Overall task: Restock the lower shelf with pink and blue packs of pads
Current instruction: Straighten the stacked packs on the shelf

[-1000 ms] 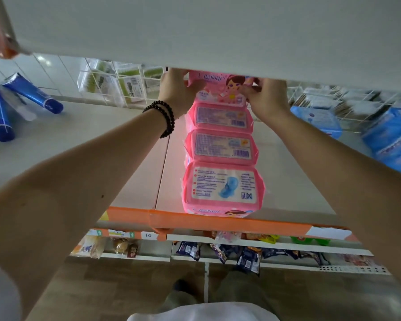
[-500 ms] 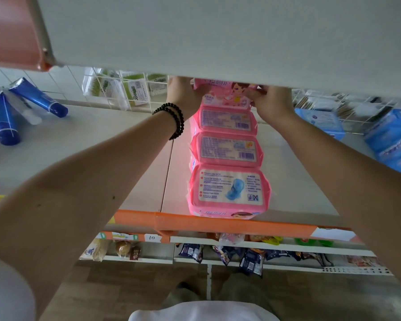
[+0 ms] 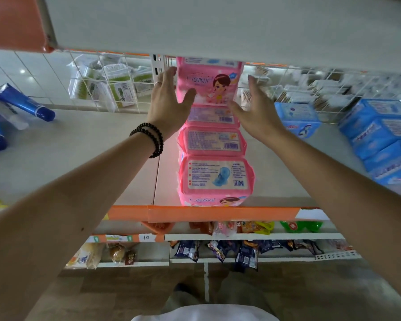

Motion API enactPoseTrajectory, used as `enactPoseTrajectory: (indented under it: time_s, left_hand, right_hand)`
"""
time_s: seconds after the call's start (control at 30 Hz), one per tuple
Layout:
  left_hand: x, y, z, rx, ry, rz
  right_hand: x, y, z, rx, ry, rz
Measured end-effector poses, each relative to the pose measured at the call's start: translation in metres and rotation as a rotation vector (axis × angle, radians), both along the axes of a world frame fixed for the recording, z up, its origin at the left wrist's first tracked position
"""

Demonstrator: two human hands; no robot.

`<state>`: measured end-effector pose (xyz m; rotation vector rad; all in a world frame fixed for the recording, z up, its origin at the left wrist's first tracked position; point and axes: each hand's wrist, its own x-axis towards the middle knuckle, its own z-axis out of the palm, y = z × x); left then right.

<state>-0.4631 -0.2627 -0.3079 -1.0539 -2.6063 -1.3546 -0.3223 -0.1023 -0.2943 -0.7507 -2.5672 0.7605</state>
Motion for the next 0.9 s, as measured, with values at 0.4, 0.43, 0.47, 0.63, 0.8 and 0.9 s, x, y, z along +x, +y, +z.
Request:
enactPoseTrajectory:
  time_s: [0.4, 0.43, 0.47, 0.63, 0.8, 0.9]
  left_hand:
    - [0.086, -0.047, 0.006, -0.231, 0.383, -0.129]
    - [0.096, -0.049, 0.006, -0.247, 0.407, -0.12]
    - [0.107, -0.05, 0.007, -0.26, 0.427, -0.114]
    - [0.17, -0.043, 0.011, -0.296, 0.484, -0.098]
    - [0.247, -0.022, 0.025, -0.304, 0.462, -0.076]
    - [0.292, -0.012, 0.036, -0.274, 0.526, -0.057]
  right_hand:
    - [0.066, -0.037, 0.006, 0.233, 0.053, 0.234]
    - [0.076, -0.038, 0.007, 0.241, 0.052, 0.243]
    - [0.087, -0.037, 0.008, 0.248, 0.044, 0.246]
    - [0.15, -0.019, 0.01, 0.272, 0.031, 0.289]
    - [0.234, 0.0, 0.023, 0.268, 0.012, 0.271]
    - [0.273, 0.014, 0.036, 0.254, 0.061, 0.269]
